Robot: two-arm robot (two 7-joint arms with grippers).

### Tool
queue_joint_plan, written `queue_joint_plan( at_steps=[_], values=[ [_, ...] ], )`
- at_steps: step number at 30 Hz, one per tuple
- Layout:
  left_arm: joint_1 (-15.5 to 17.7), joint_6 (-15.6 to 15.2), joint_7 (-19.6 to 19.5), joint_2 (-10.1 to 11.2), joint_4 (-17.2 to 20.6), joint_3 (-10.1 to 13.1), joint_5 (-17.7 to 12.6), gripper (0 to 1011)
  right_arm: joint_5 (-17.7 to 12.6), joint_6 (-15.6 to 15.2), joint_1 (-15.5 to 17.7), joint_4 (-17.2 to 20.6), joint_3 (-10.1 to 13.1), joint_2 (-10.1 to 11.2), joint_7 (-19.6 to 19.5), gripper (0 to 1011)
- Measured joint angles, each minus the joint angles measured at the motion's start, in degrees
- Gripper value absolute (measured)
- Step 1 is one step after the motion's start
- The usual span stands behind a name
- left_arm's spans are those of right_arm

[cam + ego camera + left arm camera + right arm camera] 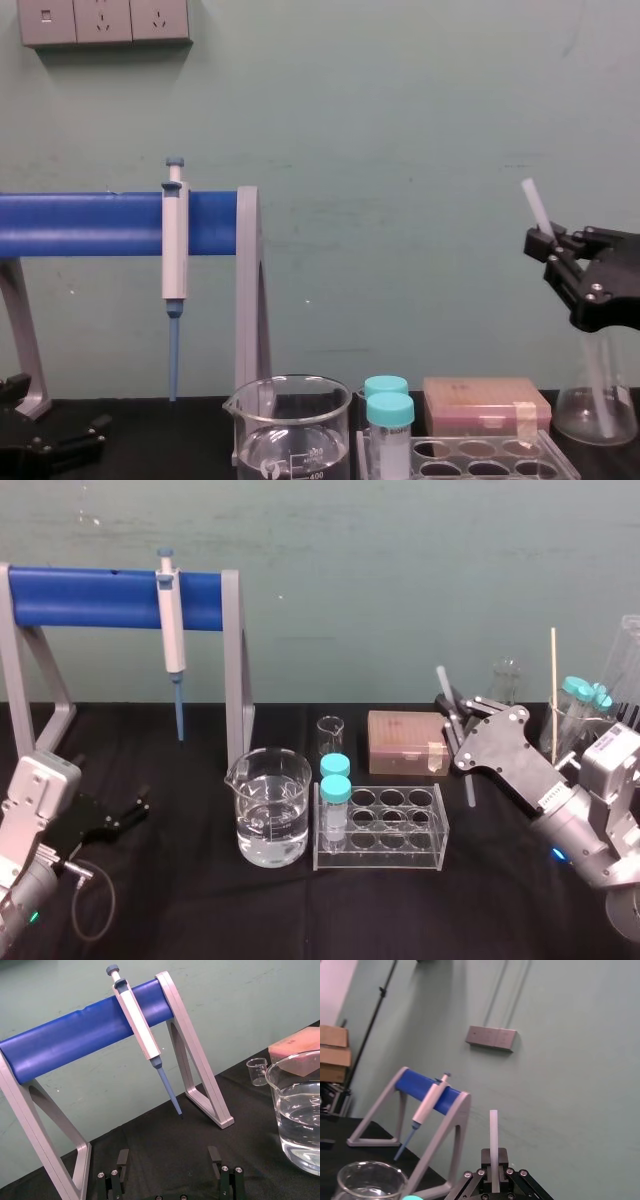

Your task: Pick up the stirring rod with one hand, then place it down.

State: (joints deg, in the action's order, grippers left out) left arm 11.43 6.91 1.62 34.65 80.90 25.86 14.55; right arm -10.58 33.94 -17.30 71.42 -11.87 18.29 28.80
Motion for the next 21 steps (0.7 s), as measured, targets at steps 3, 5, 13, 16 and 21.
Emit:
queue_joint_plan(
  at_steps=[3,5,13,16,21],
  values=[
    [0.0,0.0,0.0,0.0,0.0,0.0,0.0,1000,-1.0,0.9,-1.2,-1.7,-0.8,-0.1,1.7,75],
    [0.0,0.0,0.0,0.0,0.0,0.0,0.0,1000,-1.6,1.5,-2.1,-2.9,-1.4,-0.2,2.9,75],
    [0.0,0.0,0.0,0.0,0.0,0.0,0.0,1000,-3.2,3.8,-5.3,-7.2,-3.6,-0.7,6.6,75],
    [0.0,0.0,0.0,0.0,0.0,0.0,0.0,1000,-4.1,4.1,-6.3,-8.5,-4.4,-1.0,7.9,75],
    [0.0,0.0,0.0,0.0,0.0,0.0,0.0,1000,-5.6,4.4,-7.6,-10.4,-5.5,-1.4,9.8,75]
  ],
)
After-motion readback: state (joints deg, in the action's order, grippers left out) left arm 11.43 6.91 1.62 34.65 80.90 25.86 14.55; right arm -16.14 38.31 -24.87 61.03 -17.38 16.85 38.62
